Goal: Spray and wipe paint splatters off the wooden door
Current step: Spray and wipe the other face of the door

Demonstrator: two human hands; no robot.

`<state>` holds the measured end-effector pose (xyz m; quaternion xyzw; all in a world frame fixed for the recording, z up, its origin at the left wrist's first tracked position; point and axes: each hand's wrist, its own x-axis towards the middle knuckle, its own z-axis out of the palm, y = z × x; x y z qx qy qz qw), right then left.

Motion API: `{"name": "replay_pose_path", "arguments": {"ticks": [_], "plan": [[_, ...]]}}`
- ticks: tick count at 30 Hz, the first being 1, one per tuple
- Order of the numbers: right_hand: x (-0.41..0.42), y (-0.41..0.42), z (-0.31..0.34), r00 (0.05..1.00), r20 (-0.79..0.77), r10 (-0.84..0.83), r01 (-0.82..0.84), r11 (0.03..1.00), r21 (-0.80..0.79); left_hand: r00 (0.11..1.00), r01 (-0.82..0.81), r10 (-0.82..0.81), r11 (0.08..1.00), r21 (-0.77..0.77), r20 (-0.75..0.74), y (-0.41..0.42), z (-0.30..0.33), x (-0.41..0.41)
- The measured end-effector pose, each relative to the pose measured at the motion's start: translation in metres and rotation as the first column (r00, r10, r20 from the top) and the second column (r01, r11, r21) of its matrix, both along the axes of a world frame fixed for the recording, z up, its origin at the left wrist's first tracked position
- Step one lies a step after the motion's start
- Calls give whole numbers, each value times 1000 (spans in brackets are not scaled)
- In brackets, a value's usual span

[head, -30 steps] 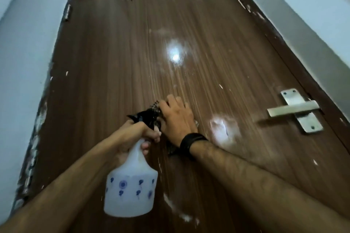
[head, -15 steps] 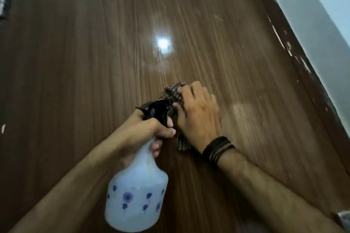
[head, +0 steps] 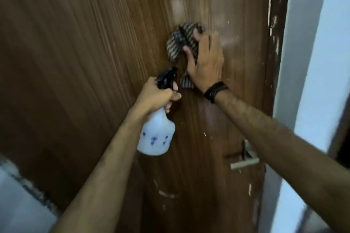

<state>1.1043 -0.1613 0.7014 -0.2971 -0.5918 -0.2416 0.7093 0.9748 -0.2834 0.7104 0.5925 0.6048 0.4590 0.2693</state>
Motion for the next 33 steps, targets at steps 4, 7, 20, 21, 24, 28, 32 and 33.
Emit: {"name": "replay_pose_path", "arguments": {"ticks": [4,7,20,21,24,28,32,33], "plan": [[24,5,-37,994,105,-11,18,998,-68,996,-87,89,993,-78,16,5,-31,19],[41,4,-114,981,185,54,-19,982,-186,991,-132,127,981,-143,-38,-3,-71,38],[151,41,-21,991,16,131,-122,952,-280,964,-226,238,969,-102,122,25,-64,131],[154,42,-18,991,6,135,-128,951,-283,967,-219,227,973,-78,116,28,-58,135],[153,40,-44,985,83,150,-121,950,-289,957,-247,251,968,-41,143,30,-46,138],[133,33,-69,947,298,121,-44,967,-251,915,-343,336,939,-7,226,13,-36,117],[98,31,20,938,337,75,-33,991,-129,864,-428,397,903,37,310,-4,4,79],[89,27,48,945,320,70,-35,993,-115,860,-440,407,897,45,306,-7,16,69]]}}
